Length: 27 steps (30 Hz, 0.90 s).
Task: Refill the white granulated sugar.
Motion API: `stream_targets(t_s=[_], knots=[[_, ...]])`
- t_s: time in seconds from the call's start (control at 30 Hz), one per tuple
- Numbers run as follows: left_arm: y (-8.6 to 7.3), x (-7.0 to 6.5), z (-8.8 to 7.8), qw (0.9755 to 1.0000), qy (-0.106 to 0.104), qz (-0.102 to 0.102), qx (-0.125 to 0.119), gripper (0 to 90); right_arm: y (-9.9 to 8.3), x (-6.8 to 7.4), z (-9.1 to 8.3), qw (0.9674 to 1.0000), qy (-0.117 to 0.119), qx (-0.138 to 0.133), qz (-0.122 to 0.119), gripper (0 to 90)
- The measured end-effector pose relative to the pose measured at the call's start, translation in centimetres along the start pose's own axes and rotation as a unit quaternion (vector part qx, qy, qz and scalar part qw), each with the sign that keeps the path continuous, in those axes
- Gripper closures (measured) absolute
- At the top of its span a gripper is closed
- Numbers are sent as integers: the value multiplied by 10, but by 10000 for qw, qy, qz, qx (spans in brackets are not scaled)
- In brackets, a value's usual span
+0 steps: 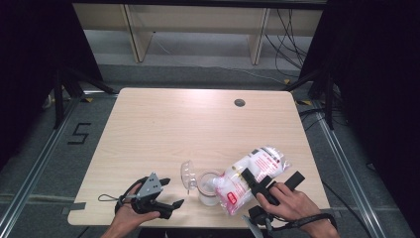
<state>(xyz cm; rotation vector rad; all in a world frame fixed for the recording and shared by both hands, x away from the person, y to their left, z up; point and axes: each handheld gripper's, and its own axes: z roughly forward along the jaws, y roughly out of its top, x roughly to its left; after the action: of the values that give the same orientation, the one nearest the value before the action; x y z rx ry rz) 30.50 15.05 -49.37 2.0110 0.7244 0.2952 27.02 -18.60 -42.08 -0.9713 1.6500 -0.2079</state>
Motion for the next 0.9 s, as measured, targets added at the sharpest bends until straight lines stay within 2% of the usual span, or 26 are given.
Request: stream_targets(t_s=[0.1,0.13,0.2,0.23,0.33,0.43,0.5,0.6,0.63,0.9], knots=[[0,0,0,10000,5,-2,-16,155,0,-2,0,9999,-16,-56,-134,673],[0,0,0,10000,-1,-1,-2,155,-1,0,0,10000,5,-31,-13,673],[0,1,-1,10000,28,29,47,155,-1,1,-1,10000,12,1,59,673],[0,1,-1,10000,31,34,49,155,-1,0,-2,10000,-15,-3,-19,673],[0,0,0,10000,-7,8,7,155,-2,0,-2,10000,20,-39,1,674],[0,1,0,10000,54,48,30,155,-3,1,-3,10000,14,-2,52,675],[0,0,0,10000,10,-6,-17,155,-4,-1,-3,10000,-2,-29,-26,675],[0,1,-1,10000,32,21,53,155,-5,-1,-3,10000,-10,-2,-29,676],[0,1,-1,10000,29,12,43,155,-5,0,-3,10000,0,20,63,676],[0,0,0,10000,11,5,1,155,-5,-1,-3,10000,-7,-14,57,678]])
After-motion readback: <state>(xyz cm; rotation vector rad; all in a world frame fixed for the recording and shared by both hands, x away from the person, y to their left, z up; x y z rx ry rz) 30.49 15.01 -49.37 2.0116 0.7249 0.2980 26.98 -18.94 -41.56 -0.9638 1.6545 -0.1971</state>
